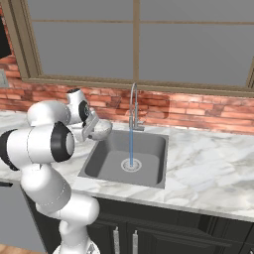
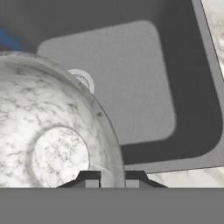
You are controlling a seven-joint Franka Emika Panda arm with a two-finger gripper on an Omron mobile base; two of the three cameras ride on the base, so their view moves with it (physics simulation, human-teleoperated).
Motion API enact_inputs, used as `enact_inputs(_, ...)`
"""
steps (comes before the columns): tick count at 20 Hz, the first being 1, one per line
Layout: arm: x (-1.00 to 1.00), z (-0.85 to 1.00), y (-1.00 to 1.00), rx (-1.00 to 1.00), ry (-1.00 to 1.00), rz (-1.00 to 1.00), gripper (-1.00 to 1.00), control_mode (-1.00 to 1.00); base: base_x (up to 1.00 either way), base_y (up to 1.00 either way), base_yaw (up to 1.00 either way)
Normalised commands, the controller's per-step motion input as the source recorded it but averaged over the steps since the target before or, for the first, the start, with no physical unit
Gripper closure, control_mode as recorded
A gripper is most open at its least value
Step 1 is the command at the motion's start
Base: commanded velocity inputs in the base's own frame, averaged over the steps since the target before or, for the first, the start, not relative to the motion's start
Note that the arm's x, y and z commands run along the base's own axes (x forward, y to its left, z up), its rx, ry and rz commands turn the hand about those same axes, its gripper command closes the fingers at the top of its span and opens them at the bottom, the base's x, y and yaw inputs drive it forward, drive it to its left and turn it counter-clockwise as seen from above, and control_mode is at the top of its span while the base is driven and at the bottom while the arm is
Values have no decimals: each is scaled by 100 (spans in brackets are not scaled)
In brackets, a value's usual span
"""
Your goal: Rinse each bowl for a few seconds and place them down in the sink or on the counter.
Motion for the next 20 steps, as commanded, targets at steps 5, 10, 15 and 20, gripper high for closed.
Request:
enact_inputs(5, 0, 0, 23, 1, -2, 7, 100, -100, 0, 0, 0)
enact_inputs(10, 0, 0, 20, 0, -6, 9, 100, -100, 0, 0, 0)
enact_inputs(15, 0, -6, 17, 0, -5, 12, 100, -100, 0, 0, 0)
enact_inputs(20, 4, -6, 15, 1, -1, 13, 100, -100, 0, 0, 0)
